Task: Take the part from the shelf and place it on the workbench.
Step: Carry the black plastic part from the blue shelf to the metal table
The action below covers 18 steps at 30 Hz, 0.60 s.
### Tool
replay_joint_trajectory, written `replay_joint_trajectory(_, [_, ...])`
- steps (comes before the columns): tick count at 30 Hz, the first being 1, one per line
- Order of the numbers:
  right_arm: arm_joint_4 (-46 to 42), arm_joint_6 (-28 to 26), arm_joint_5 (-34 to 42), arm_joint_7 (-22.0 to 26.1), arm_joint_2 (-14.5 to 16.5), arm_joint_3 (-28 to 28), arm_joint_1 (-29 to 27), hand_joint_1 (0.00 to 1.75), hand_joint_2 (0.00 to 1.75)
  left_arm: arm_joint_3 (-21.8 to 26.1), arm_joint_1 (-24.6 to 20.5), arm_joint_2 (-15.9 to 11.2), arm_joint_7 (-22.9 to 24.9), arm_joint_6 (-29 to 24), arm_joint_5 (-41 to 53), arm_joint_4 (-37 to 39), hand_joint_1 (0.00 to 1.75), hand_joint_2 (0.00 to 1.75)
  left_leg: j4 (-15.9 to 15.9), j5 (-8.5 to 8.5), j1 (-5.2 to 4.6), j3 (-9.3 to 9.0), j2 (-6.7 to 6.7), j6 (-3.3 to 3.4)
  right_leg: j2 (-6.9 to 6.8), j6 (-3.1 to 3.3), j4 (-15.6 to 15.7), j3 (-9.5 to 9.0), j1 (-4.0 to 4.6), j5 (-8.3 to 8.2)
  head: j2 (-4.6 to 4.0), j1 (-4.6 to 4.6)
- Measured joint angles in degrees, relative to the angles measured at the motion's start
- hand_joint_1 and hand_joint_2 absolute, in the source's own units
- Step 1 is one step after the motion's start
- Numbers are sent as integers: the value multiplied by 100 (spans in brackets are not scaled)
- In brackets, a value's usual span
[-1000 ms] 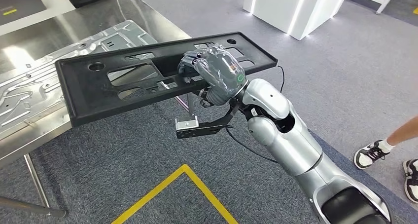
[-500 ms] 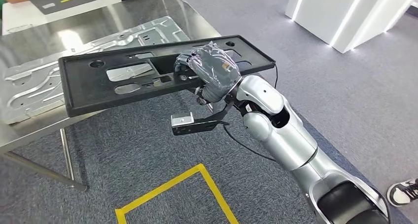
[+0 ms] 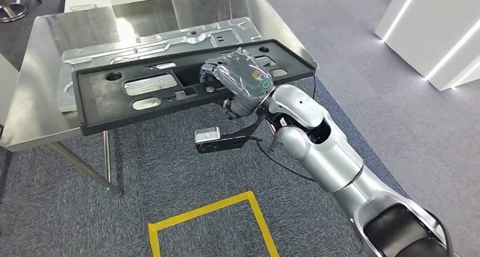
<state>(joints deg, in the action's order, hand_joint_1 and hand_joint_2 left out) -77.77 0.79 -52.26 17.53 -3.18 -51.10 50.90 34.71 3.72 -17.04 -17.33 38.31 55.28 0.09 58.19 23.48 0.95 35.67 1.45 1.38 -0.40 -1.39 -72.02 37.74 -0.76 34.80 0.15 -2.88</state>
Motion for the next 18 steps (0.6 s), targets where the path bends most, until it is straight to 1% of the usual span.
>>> replay_joint_trajectory(1, [19, 4, 0, 0, -15, -3, -3, 175, 175, 12, -6, -1, 0, 1, 1, 0, 0, 175, 6, 7, -6, -3, 83, 8, 27, 4, -267, 180, 5, 44, 0, 0])
replay_joint_trajectory(2, [37, 8, 0, -1, -24, -5, -5, 175, 175, 23, -5, -1, 1, 1, 5, 0, 0, 175, 13, 15, -15, -10, 170, 13, 39, 16, -339, 271, 8, -28, 0, -1])
replay_joint_trajectory(3, [49, 10, 0, -1, -31, -8, -4, 175, 175, 35, -3, -1, 1, 1, 18, 0, 0, 175, 20, 24, -23, -23, 256, 13, 58, 39, -183, 251, 11, -213, 0, -1])
replay_joint_trajectory(4, [58, 11, 0, -2, -37, -9, 2, 175, 175, 51, -1, -1, 1, 1, 33, 0, 0, 175, 26, 34, -30, -38, 346, 7, 124, 73, 144, 150, 15, -476, 0, -1])
replay_joint_trajectory(5, [65, 11, 1, -2, -46, -9, 11, 175, 175, 70, -2, 3, 1, 1, 50, 0, 0, 175, 32, 44, -34, -49, 421, -2, 270, 122, 522, 16, 15, -700, 0, -3])
replay_joint_trajectory(6, [71, 11, 1, -3, -61, -9, 23, 175, 175, 91, -7, 3, 0, 1, 69, 0, 0, 175, 43, 53, -38, -48, 487, -19, 407, 165, 867, -112, 13, -856, 0, -2])
replay_joint_trajectory(7, [78, 11, 2, -5, -74, -10, 34, 175, 175, 109, -10, 5, 0, 1, 84, 0, 0, 175, 48, 56, -27, -33, 549, -42, 517, 197, 1095, -199, 18, -927, 0, -1])
replay_joint_trajectory(8, [85, 10, 2, -8, -85, -11, 43, 175, 175, 122, -8, 9, 0, 1, 103, 0, 0, 175, 48, 57, -8, -15, 603, -74, 572, 223, 1197, -240, 27, -917, 0, 4])
replay_joint_trajectory(10, [95, 7, 2, -23, -89, -10, 61, 175, 175, 134, 14, 1, 1, 3, 149, 0, 0, 175, 9, 47, 21, -7, 696, -145, 485, 244, 1291, -311, 31, -909, 0, 20])
replay_joint_trajectory(11, [101, 5, 1, -34, -93, -5, 71, 175, 175, 137, 22, -1, 1, 5, 172, 0, 0, 175, -35, 17, 17, -38, 693, -152, 460, 215, 1349, -355, 19, -921, 0, 21])
replay_joint_trajectory(13, [111, 0, -2, -50, -99, 3, 93, 175, 175, 158, 32, -27, 1, 4, 201, 0, 0, 175, -120, -24, -19, -114, 628, -99, 427, 151, 1444, -431, -9, -946, 0, 16])
replay_joint_trajectory(14, [120, -1, -2, -52, -104, 4, 100, 175, 175, 178, 38, -33, 0, 2, 209, 0, 0, 175, -152, -40, -29, -142, 597, -72, 428, 124, 1453, -444, -1, -941, 0, 15])
replay_joint_trajectory(15, [126, -1, -2, -53, -105, 4, 104, 175, 175, 201, 46, -48, 0, -1, 216, 0, 0, 175, -163, -29, -34, -152, 586, -62, 420, 136, 1446, -446, 4, -935, 0, 16])
replay_joint_trajectory(18, [146, 0, -9, -60, -107, 4, 102, 175, 175, 246, 51, -47, 0, -4, 276, 0, 0, 175, -171, -20, -27, -160, 568, -88, 419, 172, 1425, -446, 19, -925, 0, 16])
